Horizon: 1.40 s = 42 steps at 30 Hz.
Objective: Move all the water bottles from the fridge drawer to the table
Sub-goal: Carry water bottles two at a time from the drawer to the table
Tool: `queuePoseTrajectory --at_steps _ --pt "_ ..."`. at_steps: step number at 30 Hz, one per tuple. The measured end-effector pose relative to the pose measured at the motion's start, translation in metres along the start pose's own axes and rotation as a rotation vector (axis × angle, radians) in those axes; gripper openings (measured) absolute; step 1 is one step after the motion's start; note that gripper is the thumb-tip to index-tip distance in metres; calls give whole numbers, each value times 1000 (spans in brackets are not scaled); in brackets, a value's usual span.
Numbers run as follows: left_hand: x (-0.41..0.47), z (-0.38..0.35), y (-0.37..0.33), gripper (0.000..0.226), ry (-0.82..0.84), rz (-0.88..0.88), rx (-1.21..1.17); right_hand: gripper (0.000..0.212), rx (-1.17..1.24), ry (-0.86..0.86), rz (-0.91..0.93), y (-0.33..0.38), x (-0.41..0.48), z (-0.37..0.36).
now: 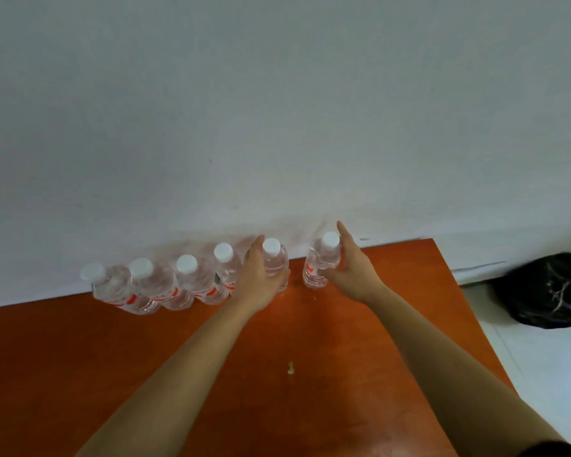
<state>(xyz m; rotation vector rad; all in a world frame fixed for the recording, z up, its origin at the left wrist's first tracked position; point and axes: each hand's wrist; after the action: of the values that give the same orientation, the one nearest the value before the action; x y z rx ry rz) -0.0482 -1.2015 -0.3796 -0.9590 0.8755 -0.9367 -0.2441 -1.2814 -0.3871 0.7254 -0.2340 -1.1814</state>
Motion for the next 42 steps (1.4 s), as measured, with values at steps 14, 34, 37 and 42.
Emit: queuePoseTrajectory --at_steps 14,34,37,42 --pt "-64 -41 -99 66 -136 -680 520 74 -708 -796 33 -23 -140 98" --pt "-542 -429 -257 69 590 -1362 344 86 -765 -1238 -814 -238 -771 227" --pt "-632 -482 -253 70 726 -1445 316 94 -751 -1275 -938 -270 -872 222" --pt "-742 -562 -253 71 899 -1513 265 90 -735 -1276 -1151 -317 -995 217"
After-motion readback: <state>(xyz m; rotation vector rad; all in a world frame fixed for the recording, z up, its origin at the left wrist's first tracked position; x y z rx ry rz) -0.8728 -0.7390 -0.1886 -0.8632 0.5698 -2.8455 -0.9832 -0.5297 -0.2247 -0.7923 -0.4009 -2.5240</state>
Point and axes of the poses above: each hand's wrist, its own x-axis towards the middle knuckle, its own z-axis out of the back of the hand, y = z × x, and after that the axes turned 14 degrees about -x, right-handed
